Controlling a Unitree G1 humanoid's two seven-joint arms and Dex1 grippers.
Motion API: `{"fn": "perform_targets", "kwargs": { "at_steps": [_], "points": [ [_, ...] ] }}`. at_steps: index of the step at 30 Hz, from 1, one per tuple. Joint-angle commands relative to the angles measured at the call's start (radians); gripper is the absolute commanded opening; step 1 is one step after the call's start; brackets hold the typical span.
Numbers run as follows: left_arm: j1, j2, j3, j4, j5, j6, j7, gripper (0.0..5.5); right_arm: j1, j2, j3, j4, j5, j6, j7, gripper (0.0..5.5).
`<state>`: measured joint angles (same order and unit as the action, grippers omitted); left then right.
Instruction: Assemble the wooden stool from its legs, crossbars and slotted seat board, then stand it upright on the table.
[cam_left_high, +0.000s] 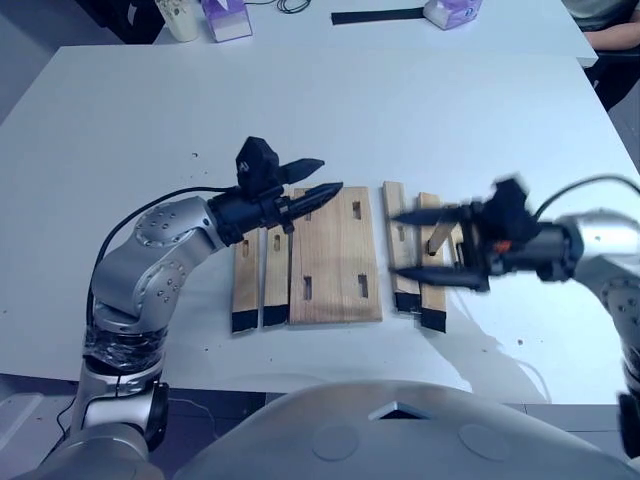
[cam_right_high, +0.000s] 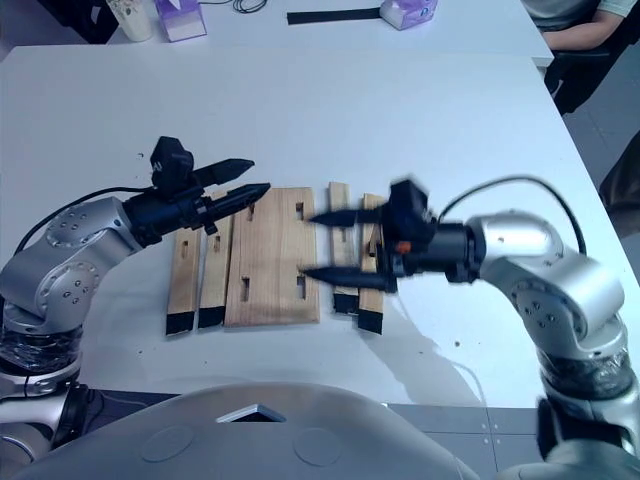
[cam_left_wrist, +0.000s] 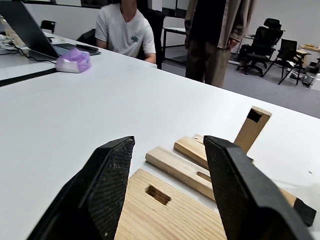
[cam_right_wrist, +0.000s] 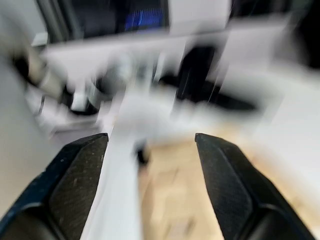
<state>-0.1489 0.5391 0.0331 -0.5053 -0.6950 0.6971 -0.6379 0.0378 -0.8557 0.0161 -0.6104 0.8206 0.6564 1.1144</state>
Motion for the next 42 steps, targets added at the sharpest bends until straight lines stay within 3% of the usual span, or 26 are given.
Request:
{"fn": "perform_targets", "kwargs": {
  "at_steps": [1,13,26,30,33,42],
  "points": [
    [-0.021,0.009,-0.006,-0.001,0.000,0.014,-0.001,2.57,0.064,-0.054,0.070,0.152,-0.203,-0.164,0.087,3.21],
    [-0.012,0.012,-0.027,-0.010,0.005,0.014,-0.008,2.57,0.123,-0.041,0.206,0.360,-0.502,-0.465,0.146,3.21],
    [0.045,0.000,-0.032,-0.046,0.022,-0.008,0.014,2.57,0.093,-0.097,0.133,0.405,-0.500,-0.514,0.188,3.21],
    [0.076,-0.006,-0.026,-0.064,0.025,-0.019,0.032,2.57,0.130,-0.095,0.009,0.282,-0.377,-0.393,0.127,3.21],
    [0.136,-0.017,-0.009,-0.099,0.027,-0.028,0.064,2.57,0.186,-0.071,-0.071,0.154,-0.382,-0.286,-0.033,3.21],
    [0.255,-0.051,0.015,-0.164,0.035,-0.058,0.136,2.57,0.358,0.079,-0.082,-0.150,-0.389,0.078,-0.455,3.21]
  ]
}}
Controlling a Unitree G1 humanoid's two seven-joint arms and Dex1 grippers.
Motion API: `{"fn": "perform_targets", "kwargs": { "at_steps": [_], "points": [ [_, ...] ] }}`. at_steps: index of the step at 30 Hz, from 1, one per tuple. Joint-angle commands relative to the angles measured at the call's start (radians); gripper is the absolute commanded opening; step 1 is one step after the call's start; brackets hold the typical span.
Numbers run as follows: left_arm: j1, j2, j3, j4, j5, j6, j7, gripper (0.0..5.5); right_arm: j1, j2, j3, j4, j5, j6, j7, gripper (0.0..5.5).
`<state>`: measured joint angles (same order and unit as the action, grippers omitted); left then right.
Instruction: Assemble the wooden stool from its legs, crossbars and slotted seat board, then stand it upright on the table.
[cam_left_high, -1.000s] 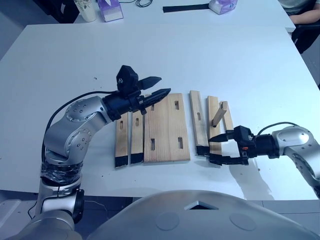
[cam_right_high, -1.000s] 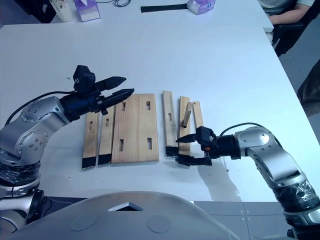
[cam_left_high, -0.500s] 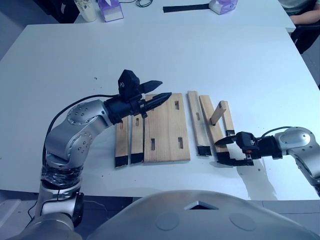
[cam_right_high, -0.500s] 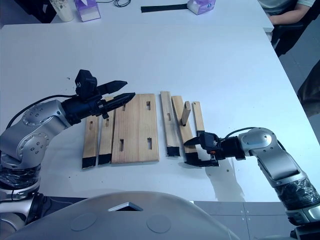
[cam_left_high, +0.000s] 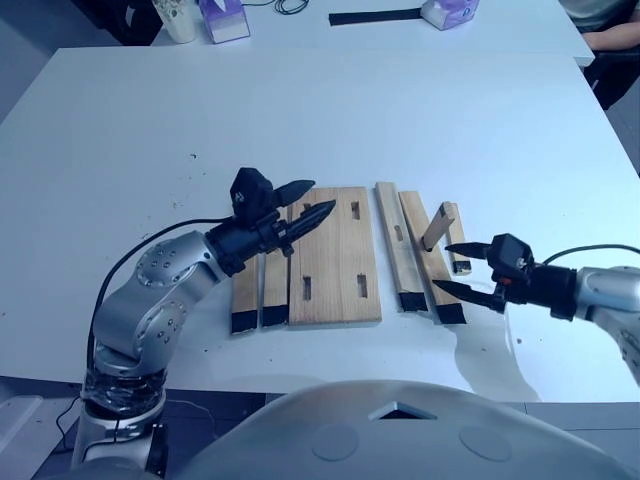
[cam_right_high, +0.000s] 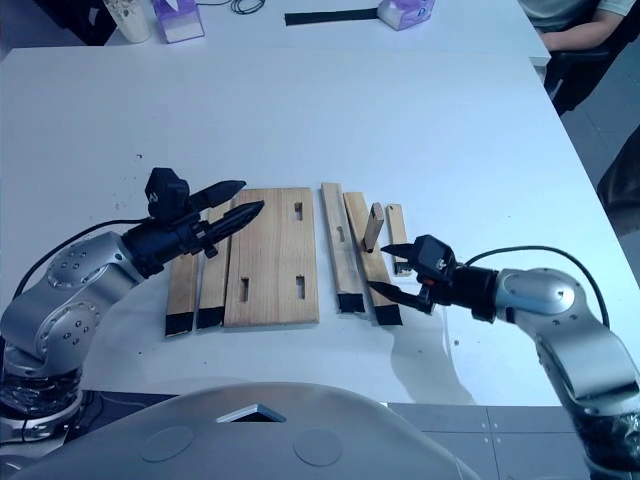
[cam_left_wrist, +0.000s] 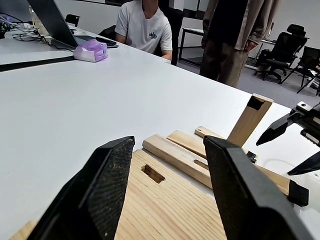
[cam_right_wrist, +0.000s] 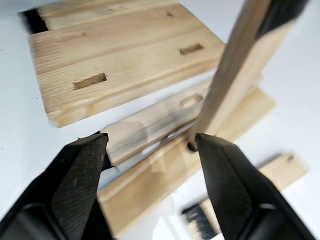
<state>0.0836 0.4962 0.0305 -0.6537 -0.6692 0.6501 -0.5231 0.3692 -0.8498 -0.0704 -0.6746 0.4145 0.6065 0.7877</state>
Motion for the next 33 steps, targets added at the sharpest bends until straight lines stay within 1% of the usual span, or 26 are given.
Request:
{"fn": "perform_targets", "kwargs": {
  "at_steps": [1,5,9,13,20,32,33],
  "points": [
    [0.028,-0.009,0.017,-0.016,0.011,-0.015,0.024,2.57,0.025,0.096,0.004,-0.100,0.023,0.160,-0.166,3.21],
    [0.035,-0.018,0.006,-0.018,0.013,-0.023,0.037,2.57,0.019,0.146,0.011,-0.111,0.001,0.223,-0.259,3.21],
    [0.031,-0.022,-0.001,-0.017,0.013,-0.021,0.040,2.57,0.029,0.159,0.048,-0.085,-0.032,0.223,-0.293,3.21],
    [0.026,-0.024,-0.006,-0.015,0.013,-0.021,0.047,2.57,0.027,0.164,0.085,-0.042,-0.064,0.200,-0.297,3.21],
    [0.037,-0.025,-0.016,-0.015,0.015,-0.030,0.047,2.57,0.049,0.178,0.103,0.029,-0.122,0.157,-0.314,3.21],
    [0.042,-0.045,-0.034,-0.007,0.036,-0.052,0.067,2.57,0.028,0.160,0.102,0.087,-0.134,0.124,-0.278,3.21],
    [0.042,-0.049,-0.036,-0.006,0.039,-0.055,0.068,2.57,0.025,0.161,0.103,0.094,-0.133,0.121,-0.275,3.04]
  ]
}}
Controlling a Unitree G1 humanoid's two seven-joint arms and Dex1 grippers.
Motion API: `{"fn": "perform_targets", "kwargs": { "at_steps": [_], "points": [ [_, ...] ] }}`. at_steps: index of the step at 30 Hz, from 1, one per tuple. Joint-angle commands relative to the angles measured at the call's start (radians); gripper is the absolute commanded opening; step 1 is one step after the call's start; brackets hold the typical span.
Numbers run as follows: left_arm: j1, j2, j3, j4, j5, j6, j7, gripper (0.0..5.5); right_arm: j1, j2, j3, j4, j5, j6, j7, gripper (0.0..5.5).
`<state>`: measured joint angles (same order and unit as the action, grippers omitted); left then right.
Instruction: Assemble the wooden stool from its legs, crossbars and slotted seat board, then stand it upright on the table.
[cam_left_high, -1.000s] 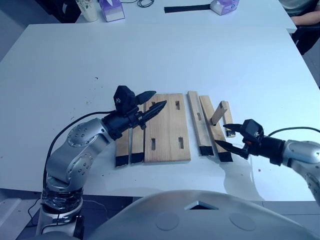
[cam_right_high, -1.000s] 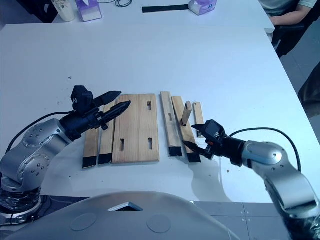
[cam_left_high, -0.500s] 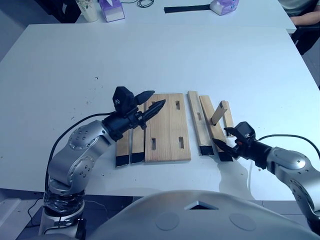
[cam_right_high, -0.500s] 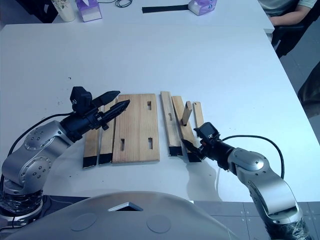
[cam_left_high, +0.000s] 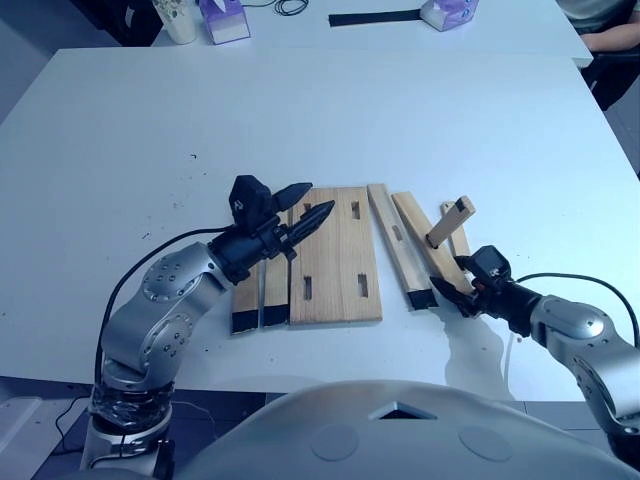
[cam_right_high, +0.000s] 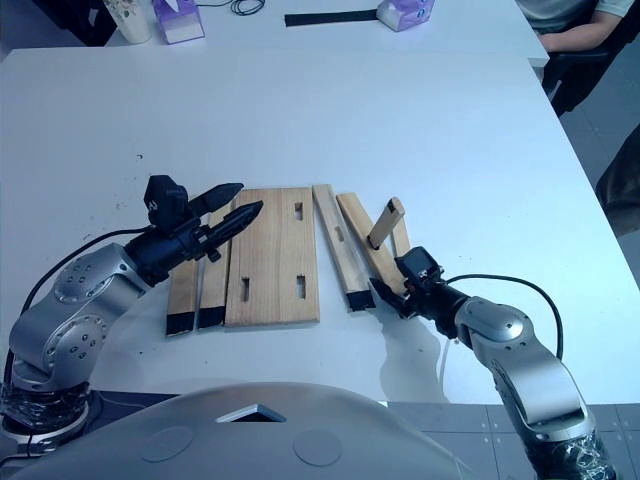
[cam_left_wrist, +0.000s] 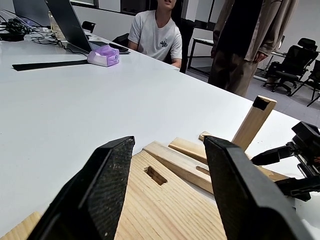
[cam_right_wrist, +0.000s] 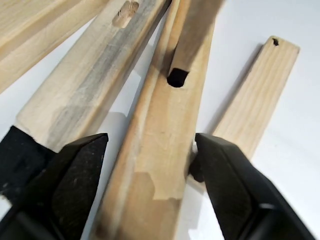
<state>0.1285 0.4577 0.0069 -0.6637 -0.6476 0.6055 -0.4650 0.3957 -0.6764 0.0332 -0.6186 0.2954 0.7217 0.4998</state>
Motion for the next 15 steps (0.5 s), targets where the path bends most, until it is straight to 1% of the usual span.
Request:
{"fn": "perform_targets", "kwargs": {
  "at_steps": [1,8,15],
  "points": [
    [-0.003,-0.013,-0.015,0.005,0.021,-0.014,0.011,2.57,-0.006,-0.012,0.002,0.047,-0.014,0.002,0.016,2.96],
    [0.001,-0.024,-0.022,0.005,0.034,-0.025,0.010,2.57,-0.002,-0.029,0.032,0.097,-0.034,-0.008,0.038,2.07],
    [0.003,-0.022,-0.017,0.003,0.034,-0.027,0.014,2.57,-0.026,-0.015,0.019,0.123,-0.033,-0.022,0.043,2.06]
  ]
}}
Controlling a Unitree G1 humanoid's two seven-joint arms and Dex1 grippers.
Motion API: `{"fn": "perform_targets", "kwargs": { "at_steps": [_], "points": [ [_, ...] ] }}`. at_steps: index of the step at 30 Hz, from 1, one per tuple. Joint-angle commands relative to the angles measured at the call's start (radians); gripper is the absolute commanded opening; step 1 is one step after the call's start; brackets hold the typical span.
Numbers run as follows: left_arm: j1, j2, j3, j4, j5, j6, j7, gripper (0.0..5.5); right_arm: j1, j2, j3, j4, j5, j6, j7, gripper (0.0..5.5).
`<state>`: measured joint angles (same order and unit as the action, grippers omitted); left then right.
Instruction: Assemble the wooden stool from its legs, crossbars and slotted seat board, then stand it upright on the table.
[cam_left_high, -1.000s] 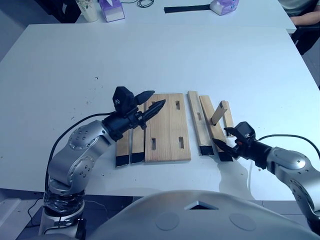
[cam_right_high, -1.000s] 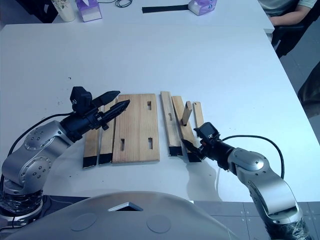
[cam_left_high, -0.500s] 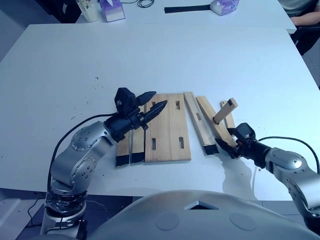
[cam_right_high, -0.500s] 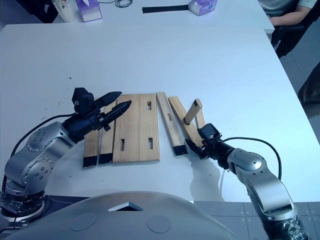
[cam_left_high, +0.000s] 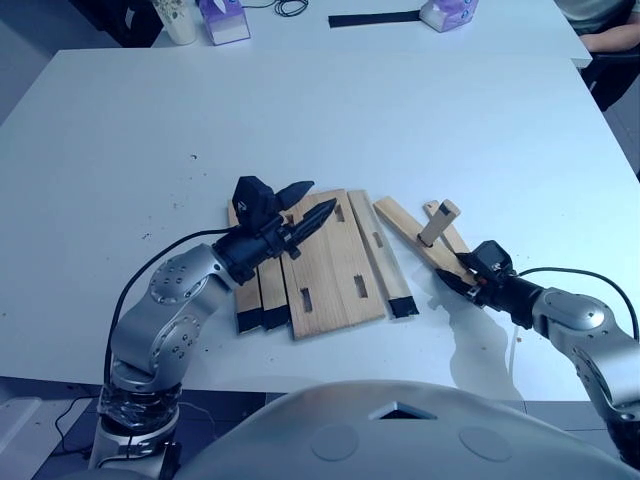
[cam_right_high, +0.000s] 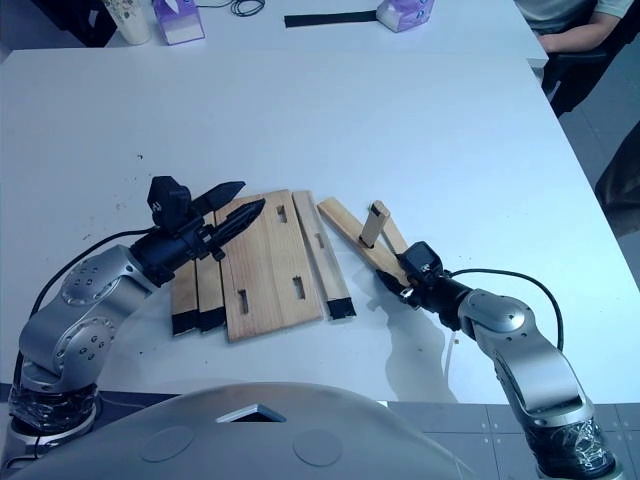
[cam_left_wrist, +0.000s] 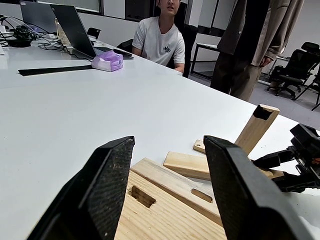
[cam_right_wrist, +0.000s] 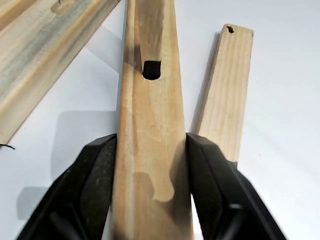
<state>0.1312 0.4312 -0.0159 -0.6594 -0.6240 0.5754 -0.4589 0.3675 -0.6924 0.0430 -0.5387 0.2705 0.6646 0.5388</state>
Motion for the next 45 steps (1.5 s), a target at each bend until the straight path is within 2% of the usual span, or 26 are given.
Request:
{"fn": "perform_targets", "kwargs": {
  "at_steps": [1,11,16,18,21,25,29,34,45],
  "points": [
    [0.001,0.006,0.010,-0.002,0.010,0.003,0.009,2.57,-0.010,0.005,0.000,0.039,-0.002,0.039,0.002,2.06],
    [0.000,0.009,0.049,0.013,0.001,0.000,0.008,2.57,-0.238,0.114,-0.142,-0.054,0.190,0.166,-0.026,2.06],
    [-0.025,0.016,0.102,0.035,-0.047,0.017,-0.009,2.57,-0.321,0.128,-0.184,-0.059,0.317,0.210,0.015,2.06],
    [-0.043,0.022,0.140,0.039,-0.097,0.032,-0.018,2.57,-0.371,0.134,-0.221,-0.031,0.374,0.222,0.027,2.06],
    [-0.089,0.024,0.238,0.041,-0.350,0.092,-0.042,2.57,-0.489,0.132,-0.282,0.037,0.510,0.237,0.097,2.06],
    [-0.149,0.101,0.273,0.044,-0.550,0.155,-0.129,3.14,-0.621,0.100,-0.317,0.118,0.663,0.276,0.200,2.06],
    [-0.252,0.118,0.262,0.131,-0.632,0.184,-0.155,3.61,-0.694,0.055,-0.313,0.147,0.794,0.317,0.328,2.06],
    [-0.328,0.110,0.209,0.190,-0.642,0.202,-0.183,3.61,-0.725,0.006,-0.292,0.161,0.868,0.338,0.437,2.06],
    [-0.391,0.119,0.148,0.168,-0.707,0.244,-0.264,3.61,-0.728,-0.006,-0.205,0.140,0.882,0.336,0.502,2.06]
  ]
}}
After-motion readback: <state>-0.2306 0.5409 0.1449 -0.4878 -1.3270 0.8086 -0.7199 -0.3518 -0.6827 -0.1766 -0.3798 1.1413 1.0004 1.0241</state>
